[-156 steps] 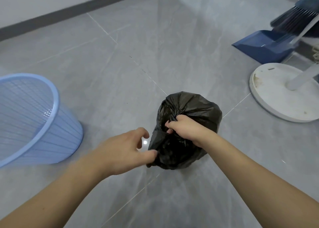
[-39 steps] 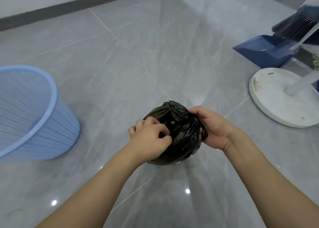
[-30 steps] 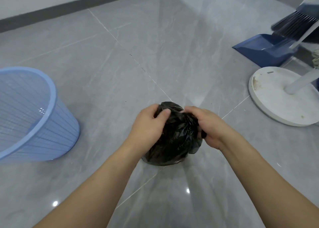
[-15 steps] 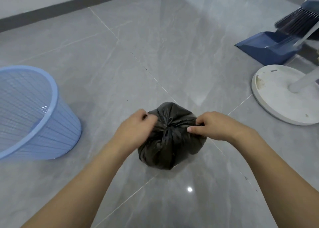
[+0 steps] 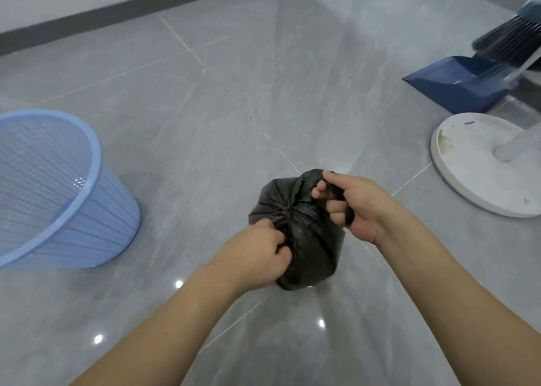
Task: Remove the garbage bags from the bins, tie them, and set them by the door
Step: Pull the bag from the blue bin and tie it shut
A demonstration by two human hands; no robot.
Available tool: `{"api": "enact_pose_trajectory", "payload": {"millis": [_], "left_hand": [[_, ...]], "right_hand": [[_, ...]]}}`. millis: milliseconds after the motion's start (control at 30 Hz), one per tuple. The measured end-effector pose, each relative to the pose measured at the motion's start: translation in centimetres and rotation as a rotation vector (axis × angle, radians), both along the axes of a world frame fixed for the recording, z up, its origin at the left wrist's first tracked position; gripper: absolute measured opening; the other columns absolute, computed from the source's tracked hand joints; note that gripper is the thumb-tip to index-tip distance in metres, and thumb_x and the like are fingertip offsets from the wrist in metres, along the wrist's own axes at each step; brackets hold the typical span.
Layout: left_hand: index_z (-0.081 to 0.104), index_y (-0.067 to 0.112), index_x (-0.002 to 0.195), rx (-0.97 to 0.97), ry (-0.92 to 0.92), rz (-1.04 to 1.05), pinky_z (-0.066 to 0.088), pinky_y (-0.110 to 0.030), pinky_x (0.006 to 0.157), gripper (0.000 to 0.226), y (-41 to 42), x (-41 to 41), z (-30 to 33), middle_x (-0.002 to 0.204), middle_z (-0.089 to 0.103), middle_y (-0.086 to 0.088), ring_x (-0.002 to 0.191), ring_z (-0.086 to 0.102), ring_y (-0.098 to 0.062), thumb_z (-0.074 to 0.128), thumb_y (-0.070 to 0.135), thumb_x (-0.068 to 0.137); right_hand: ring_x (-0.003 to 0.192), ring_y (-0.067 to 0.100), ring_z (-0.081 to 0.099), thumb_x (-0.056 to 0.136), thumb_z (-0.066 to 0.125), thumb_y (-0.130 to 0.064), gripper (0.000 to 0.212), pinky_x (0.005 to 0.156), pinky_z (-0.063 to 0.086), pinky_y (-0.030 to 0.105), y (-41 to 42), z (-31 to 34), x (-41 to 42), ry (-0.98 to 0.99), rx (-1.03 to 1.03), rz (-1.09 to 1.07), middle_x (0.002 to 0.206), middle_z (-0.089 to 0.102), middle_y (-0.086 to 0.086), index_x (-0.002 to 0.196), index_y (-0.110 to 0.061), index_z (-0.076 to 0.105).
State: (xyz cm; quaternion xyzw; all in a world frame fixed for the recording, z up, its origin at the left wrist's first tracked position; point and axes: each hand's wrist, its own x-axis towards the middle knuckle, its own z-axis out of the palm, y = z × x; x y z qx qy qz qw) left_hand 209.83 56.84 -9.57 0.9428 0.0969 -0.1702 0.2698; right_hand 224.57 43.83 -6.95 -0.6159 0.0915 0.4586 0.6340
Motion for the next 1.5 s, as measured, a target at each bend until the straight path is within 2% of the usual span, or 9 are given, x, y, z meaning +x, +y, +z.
{"api": "enact_pose_trajectory", "payload": {"millis": [100, 233, 400, 633, 800, 933, 1133, 1333, 1500], "left_hand": [[0.044, 0.017, 0.067, -0.131, 0.094, -0.078, 0.044, -0.031, 0.064, 0.028, -1.0, 0.2, 0.3, 0.072, 0.052, 0.002, 0.074, 0.054, -0.023, 0.048, 0.03, 0.092], [0.038, 0.019, 0.065, 0.003, -0.077, -0.085, 0.039, -0.031, 0.06, 0.03, -0.5, 0.6, 1.5, 0.068, 0.047, 0.003, 0.07, 0.048, -0.022, 0.047, 0.028, 0.092], [0.052, 0.014, 0.073, -0.164, -0.156, 0.209, 0.039, -0.028, 0.059, 0.022, 2.6, 1.2, 3.1, 0.073, 0.051, 0.003, 0.067, 0.049, -0.013, 0.053, 0.022, 0.093], [0.052, 0.002, 0.073, -0.306, -0.143, 0.503, 0.036, -0.031, 0.062, 0.028, 3.7, 1.9, 2.1, 0.069, 0.049, 0.0, 0.063, 0.046, -0.017, 0.057, 0.021, 0.093], [0.07, -0.002, 0.091, -0.856, -0.236, 0.819, 0.045, -0.021, 0.083, 0.018, 3.7, 2.2, 2.2, 0.086, 0.069, -0.001, 0.08, 0.063, -0.005, 0.065, 0.012, 0.083], [0.063, -0.008, 0.103, -1.142, -0.245, 0.848, 0.051, -0.028, 0.087, 0.025, 3.4, 2.2, 2.0, 0.101, 0.074, -0.014, 0.095, 0.071, -0.019, 0.05, 0.012, 0.095], [0.047, 0.012, 0.09, -0.958, -0.144, 0.96, 0.047, -0.032, 0.074, 0.014, 2.7, 3.0, 1.5, 0.062, 0.069, -0.012, 0.071, 0.065, -0.022, 0.037, 0.015, 0.1], [0.053, 0.01, 0.099, -0.797, -0.117, 0.966, 0.04, -0.025, 0.054, 0.016, 1.4, 3.6, 1.2, 0.071, 0.065, -0.004, 0.055, 0.052, -0.014, 0.039, 0.017, 0.101], [0.05, 0.013, 0.094, -0.851, -0.079, 0.991, 0.033, -0.021, 0.04, 0.014, 0.9, 3.5, 1.6, 0.072, 0.067, -0.006, 0.032, 0.038, -0.012, 0.039, 0.019, 0.101]], "right_hand": [[0.033, 0.005, 0.029, 0.093, 0.047, -0.019, 0.034, 0.033, 0.024, 0.018, 1.6, -0.7, -1.4, -0.273, -0.131, -0.006, 0.078, 0.064, 0.001, 0.061, -0.014, 0.054], [0.054, 0.011, 0.045, 0.083, 0.052, -0.028, 0.022, 0.06, 0.037, 0.031, 1.7, -2.7, -2.8, -0.61, -0.318, 0.193, 0.053, 0.049, -0.013, 0.075, -0.016, 0.069], [0.052, 0.005, 0.051, 0.087, 0.045, -0.025, 0.026, 0.059, 0.042, 0.03, 0.8, -2.9, -3.5, -0.732, -0.365, 0.387, 0.064, 0.067, -0.004, 0.066, -0.02, 0.061], [0.06, 0.014, 0.045, 0.082, 0.044, -0.04, 0.035, 0.064, 0.04, 0.038, 0.5, -2.5, -3.2, -0.828, -0.374, 0.654, 0.064, 0.043, -0.003, 0.068, -0.008, 0.045], [0.073, 0.011, 0.053, 0.081, 0.06, -0.044, 0.028, 0.07, 0.047, 0.035, 0.6, -1.3, -3.2, -1.083, -0.401, 0.874, 0.088, 0.044, -0.006, 0.07, -0.017, 0.057], [0.076, 0.014, 0.054, 0.087, 0.049, -0.038, 0.021, 0.072, 0.049, 0.039, 1.3, -0.4, -3.3, -1.307, -0.384, 0.936, 0.096, 0.043, -0.01, 0.078, -0.019, 0.052], [0.078, 0.026, 0.055, 0.094, 0.047, -0.022, 0.019, 0.065, 0.046, 0.04, 1.2, -1.1, -3.3, -1.549, -0.507, 0.802, 0.106, 0.047, 0.005, 0.102, -0.009, 0.057], [0.086, 0.029, 0.057, 0.084, 0.048, -0.013, 0.013, 0.07, 0.048, 0.045, 0.7, -2.3, -2.8, -1.552, -0.495, 0.84, 0.095, 0.054, 0.005, 0.093, -0.01, 0.059], [0.088, 0.027, 0.055, 0.089, 0.048, -0.011, 0.034, 0.073, 0.045, 0.041, 0.3, -2.5, -2.8, -1.553, -0.532, 0.739, 0.093, 0.062, 0.005, 0.122, -0.017, 0.052]]}}
